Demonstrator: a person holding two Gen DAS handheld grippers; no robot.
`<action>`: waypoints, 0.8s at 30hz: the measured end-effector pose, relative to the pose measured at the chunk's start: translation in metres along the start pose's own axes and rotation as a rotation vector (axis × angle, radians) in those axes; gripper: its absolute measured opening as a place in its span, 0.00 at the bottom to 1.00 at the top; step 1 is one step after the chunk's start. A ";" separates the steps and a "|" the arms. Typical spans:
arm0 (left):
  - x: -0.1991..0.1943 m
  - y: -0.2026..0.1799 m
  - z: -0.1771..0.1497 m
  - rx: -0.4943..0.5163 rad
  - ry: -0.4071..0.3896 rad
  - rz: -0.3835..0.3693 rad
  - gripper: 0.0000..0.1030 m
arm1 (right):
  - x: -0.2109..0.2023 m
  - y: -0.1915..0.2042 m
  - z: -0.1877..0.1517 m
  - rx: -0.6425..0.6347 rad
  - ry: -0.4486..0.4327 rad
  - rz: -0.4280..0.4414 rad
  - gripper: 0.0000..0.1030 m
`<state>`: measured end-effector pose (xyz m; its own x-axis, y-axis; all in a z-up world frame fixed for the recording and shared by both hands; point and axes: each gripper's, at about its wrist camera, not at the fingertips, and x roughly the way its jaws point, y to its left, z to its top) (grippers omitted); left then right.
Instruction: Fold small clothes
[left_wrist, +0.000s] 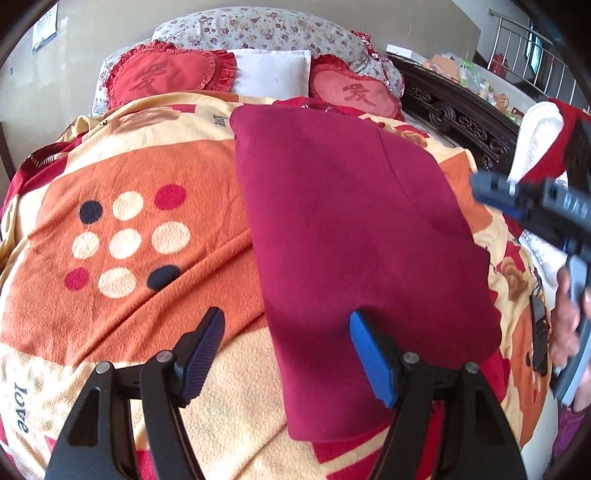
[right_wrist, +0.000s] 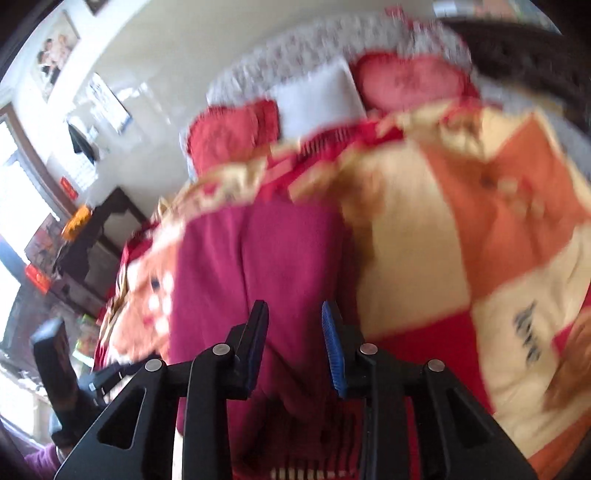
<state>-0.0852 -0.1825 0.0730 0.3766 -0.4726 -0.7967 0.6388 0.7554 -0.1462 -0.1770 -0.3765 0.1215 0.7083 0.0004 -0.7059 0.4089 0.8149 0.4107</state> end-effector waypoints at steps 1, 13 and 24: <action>0.000 0.000 0.002 0.000 -0.004 0.001 0.74 | 0.001 0.007 0.007 -0.022 -0.007 0.018 0.11; 0.023 0.000 0.019 -0.019 0.004 0.011 0.82 | 0.110 0.025 0.023 -0.183 0.131 -0.102 0.07; 0.020 -0.002 0.016 -0.020 -0.006 0.032 0.82 | 0.037 0.047 0.000 -0.266 0.112 -0.070 0.07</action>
<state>-0.0683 -0.2008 0.0663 0.4007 -0.4506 -0.7977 0.6131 0.7789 -0.1320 -0.1318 -0.3384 0.1147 0.6097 -0.0091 -0.7926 0.2789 0.9385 0.2038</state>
